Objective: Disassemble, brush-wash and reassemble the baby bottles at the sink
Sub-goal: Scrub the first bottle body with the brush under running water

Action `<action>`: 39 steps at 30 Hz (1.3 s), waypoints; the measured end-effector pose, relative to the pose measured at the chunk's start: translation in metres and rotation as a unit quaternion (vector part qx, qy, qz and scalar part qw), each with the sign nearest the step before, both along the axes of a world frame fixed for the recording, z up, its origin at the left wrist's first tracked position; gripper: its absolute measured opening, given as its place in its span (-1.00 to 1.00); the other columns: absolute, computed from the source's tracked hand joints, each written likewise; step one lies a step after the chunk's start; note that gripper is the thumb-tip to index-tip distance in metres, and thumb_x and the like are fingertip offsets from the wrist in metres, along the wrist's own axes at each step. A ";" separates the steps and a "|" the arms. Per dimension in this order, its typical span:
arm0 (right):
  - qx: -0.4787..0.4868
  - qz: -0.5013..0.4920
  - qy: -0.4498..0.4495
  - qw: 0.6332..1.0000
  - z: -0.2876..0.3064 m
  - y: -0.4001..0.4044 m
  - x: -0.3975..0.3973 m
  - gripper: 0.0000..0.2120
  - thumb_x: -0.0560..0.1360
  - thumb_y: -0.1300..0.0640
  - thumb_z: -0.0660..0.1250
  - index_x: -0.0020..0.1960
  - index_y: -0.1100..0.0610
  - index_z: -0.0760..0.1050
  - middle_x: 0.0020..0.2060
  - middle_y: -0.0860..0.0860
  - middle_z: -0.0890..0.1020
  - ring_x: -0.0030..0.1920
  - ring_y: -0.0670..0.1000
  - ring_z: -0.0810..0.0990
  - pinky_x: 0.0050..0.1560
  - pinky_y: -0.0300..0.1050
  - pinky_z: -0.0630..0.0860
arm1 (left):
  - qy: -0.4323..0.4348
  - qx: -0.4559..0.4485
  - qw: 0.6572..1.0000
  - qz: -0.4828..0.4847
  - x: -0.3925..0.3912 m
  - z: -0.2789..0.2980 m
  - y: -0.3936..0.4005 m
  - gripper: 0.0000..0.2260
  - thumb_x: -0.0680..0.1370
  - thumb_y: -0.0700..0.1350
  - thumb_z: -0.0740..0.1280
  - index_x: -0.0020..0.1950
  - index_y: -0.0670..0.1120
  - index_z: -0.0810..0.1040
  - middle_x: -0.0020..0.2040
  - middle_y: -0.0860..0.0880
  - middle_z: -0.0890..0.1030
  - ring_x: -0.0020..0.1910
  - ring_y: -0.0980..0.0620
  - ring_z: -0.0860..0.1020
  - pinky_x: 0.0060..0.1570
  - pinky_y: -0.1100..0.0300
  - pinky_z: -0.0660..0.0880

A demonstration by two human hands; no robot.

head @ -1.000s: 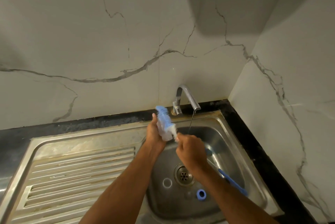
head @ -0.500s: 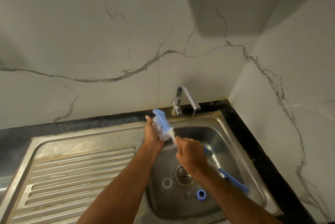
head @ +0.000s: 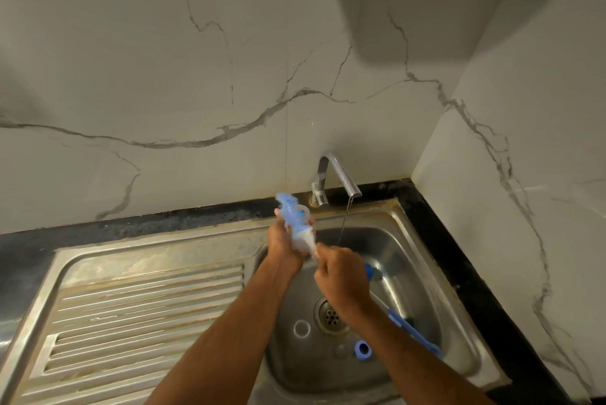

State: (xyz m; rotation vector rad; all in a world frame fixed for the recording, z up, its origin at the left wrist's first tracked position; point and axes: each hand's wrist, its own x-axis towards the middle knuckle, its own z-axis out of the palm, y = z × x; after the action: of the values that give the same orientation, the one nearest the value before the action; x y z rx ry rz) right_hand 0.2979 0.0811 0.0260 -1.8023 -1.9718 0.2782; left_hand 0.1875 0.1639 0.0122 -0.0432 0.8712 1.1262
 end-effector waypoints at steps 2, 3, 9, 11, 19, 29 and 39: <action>0.001 -0.046 0.010 0.999 0.005 0.004 0.008 -0.92 0.54 0.22 0.34 -0.12 0.12 0.57 -0.31 -0.03 0.64 -0.42 -0.19 0.48 -0.44 -0.45 0.26 | -0.014 0.017 1.000 0.009 0.000 0.006 0.003 -0.48 0.64 0.25 0.18 0.22 -0.19 0.55 0.07 -0.20 0.62 0.00 -0.13 0.59 0.17 -0.04 0.51; 0.004 -0.041 0.003 0.999 0.006 0.004 0.009 -0.92 0.53 0.23 0.35 -0.13 0.12 0.57 -0.31 -0.02 0.65 -0.42 -0.19 0.47 -0.44 -0.46 0.22 | -0.018 0.020 1.000 0.009 0.001 0.004 0.004 -0.49 0.64 0.25 0.17 0.23 -0.18 0.55 0.06 -0.19 0.62 0.02 -0.12 0.59 0.24 -0.04 0.48; -0.007 -0.032 0.005 0.999 0.003 0.004 0.008 -0.95 0.54 0.21 0.34 -0.04 0.12 0.58 -0.23 -0.01 0.67 -0.33 -0.16 0.57 -0.38 -0.44 0.35 | 0.017 0.023 0.999 -0.014 -0.001 -0.002 0.001 -0.40 0.65 0.27 0.11 0.38 -0.21 0.46 0.03 -0.19 0.60 -0.09 -0.07 0.56 -0.08 0.08 0.48; -0.006 -0.035 -0.006 0.999 0.003 0.005 0.012 -0.94 0.55 0.21 0.33 -0.04 0.12 0.58 -0.25 -0.02 0.67 -0.34 -0.19 0.52 -0.41 -0.46 0.25 | 0.007 0.016 1.000 0.002 -0.003 -0.005 0.001 -0.41 0.66 0.27 0.07 0.39 -0.21 0.44 0.13 -0.23 0.61 0.00 -0.12 0.59 -0.04 0.03 0.53; 0.011 0.005 -0.021 1.000 -0.005 -0.002 0.010 -0.90 0.53 0.23 0.34 0.01 0.16 0.60 -0.25 0.02 0.68 -0.32 -0.14 0.59 -0.36 -0.42 0.40 | 0.025 0.043 0.999 -0.010 -0.006 -0.014 -0.001 -0.24 0.54 0.47 0.04 0.37 -0.13 0.47 0.18 -0.22 0.63 0.11 -0.16 0.62 0.01 -0.03 0.60; 0.036 0.007 0.003 0.999 -0.005 -0.002 0.012 -0.94 0.54 0.21 0.35 -0.06 0.13 0.59 -0.28 -0.01 0.67 -0.36 -0.16 0.55 -0.39 -0.46 0.31 | 0.091 0.105 0.989 -0.054 -0.002 -0.003 -0.005 -0.49 0.66 0.21 0.11 0.42 -0.12 0.44 0.22 -0.20 0.57 0.20 -0.15 0.54 0.31 -0.12 0.47; 0.010 -0.047 0.056 0.997 0.021 0.032 0.034 -0.78 0.54 0.15 0.35 -0.29 0.09 0.52 -0.41 -0.08 0.57 -0.37 -0.13 0.57 -0.35 -0.14 0.59 | 0.198 0.280 0.918 -0.200 -0.028 -0.007 -0.010 -0.74 0.62 -0.17 0.33 0.31 -0.13 0.60 0.05 -0.16 0.65 -0.05 -0.05 0.59 -0.02 0.05 0.50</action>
State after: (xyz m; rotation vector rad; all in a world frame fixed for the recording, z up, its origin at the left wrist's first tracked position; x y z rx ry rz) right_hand 0.3316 0.1134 0.0473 -1.8194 -1.8010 0.3205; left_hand 0.1593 0.1541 0.0052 0.8294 0.8310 0.9676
